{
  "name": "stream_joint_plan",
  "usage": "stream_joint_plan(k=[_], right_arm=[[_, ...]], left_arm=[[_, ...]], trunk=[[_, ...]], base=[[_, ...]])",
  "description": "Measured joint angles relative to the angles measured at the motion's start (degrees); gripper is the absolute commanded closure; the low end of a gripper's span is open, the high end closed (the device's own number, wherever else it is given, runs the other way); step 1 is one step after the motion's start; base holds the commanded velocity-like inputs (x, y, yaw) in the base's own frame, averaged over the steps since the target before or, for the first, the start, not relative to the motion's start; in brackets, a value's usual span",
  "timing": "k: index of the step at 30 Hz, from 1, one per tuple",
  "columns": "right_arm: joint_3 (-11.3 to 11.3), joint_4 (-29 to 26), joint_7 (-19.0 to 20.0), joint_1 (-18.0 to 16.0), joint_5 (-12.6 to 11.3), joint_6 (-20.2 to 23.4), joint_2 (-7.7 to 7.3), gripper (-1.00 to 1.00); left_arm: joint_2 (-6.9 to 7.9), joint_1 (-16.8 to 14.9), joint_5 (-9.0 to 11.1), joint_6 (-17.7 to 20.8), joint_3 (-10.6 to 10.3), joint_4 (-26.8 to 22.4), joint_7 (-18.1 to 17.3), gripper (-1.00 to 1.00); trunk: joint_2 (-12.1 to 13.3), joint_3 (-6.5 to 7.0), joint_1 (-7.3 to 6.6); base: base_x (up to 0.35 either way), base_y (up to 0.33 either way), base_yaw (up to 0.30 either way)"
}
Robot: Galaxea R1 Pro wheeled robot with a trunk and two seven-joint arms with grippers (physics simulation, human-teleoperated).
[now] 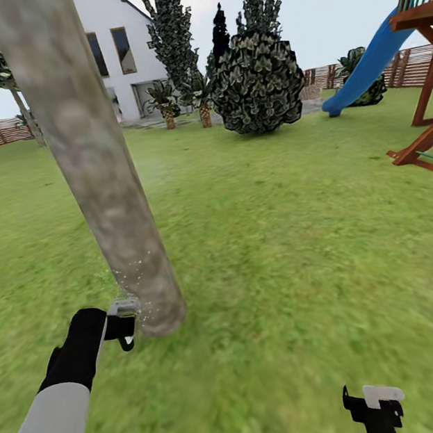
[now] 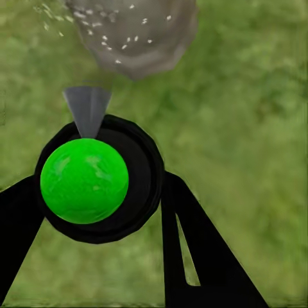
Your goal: In the garden, pick up the pesticide atomizer on the floor and spray pesticide onto both trees until each tree trunk is fully covered.
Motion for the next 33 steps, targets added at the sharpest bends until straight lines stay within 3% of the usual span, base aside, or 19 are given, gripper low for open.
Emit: stream_joint_plan(k=[4,8,9,11,13,16,20,23,27,29,31,33], right_arm=[[0.0,0.0,0.0,0.0,0.0,0.0,-0.01,-1.00],[0.0,0.0,0.0,0.0,0.0,0.0,-0.01,-1.00],[0.0,0.0,0.0,0.0,0.0,0.0,-0.01,-1.00],[0.0,0.0,0.0,0.0,0.0,0.0,-0.01,-1.00],[0.0,0.0,0.0,0.0,0.0,0.0,0.01,-1.00],[0.0,0.0,0.0,0.0,0.0,0.0,0.12,-1.00],[0.0,0.0,0.0,0.0,0.0,0.0,0.17,-1.00],[0.0,0.0,0.0,0.0,0.0,0.0,0.18,-1.00],[0.0,0.0,0.0,0.0,0.0,0.0,0.16,-1.00],[0.0,0.0,0.0,0.0,0.0,0.0,0.15,-1.00],[0.0,0.0,0.0,0.0,0.0,0.0,0.17,-1.00],[0.0,0.0,0.0,0.0,0.0,-0.1,0.17,-1.00]], left_arm=[[0.22,0.1,0.1,-0.3,0.0,4.8,0.2,1.00],[-0.37,0.1,0.1,-0.3,0.0,5.5,0.3,1.00],[0.21,0.1,-0.4,-0.4,0.2,5.6,0.4,1.00],[3.45,0.1,-0.9,-0.4,0.3,5.6,0.4,1.00],[4.10,0.1,0.0,-0.3,0.2,5.6,0.4,1.00],[3.04,0.1,0.7,-0.2,-0.1,7.5,0.5,1.00],[0.50,0.1,0.5,-0.2,0.1,8.7,0.6,1.00],[0.50,0.1,0.1,-0.3,0.2,8.7,0.7,1.00],[3.43,0.1,-0.8,-0.4,0.2,8.9,3.0,1.00],[3.97,0.1,-0.1,-0.4,0.2,9.5,5.2,1.00],[3.44,0.1,0.7,-0.7,0.2,11.0,5.7,1.00],[1.96,0.1,1.1,-1.4,0.4,12.2,5.7,1.00]], trunk=[[0.0,0.00,0.00],[0.0,0.00,-0.01],[0.0,0.00,-0.01],[0.0,0.00,-0.01],[0.0,0.00,-0.01],[0.0,0.00,-0.01],[0.0,0.00,-0.02],[0.0,0.00,-0.02],[0.0,0.00,-0.02],[0.0,0.00,-0.02],[0.0,0.00,-0.02],[0.0,0.00,-0.02]], base=[[0.000,-0.276,0.137],[0.029,-0.276,0.007],[0.089,-0.276,0.000],[0.090,-0.276,0.002],[0.086,-0.276,0.102],[0.084,-0.276,0.249],[0.122,-0.268,0.275],[0.171,-0.246,0.237],[0.179,-0.241,0.039],[0.192,-0.233,0.013],[0.203,-0.227,0.143],[0.222,-0.209,0.246]])
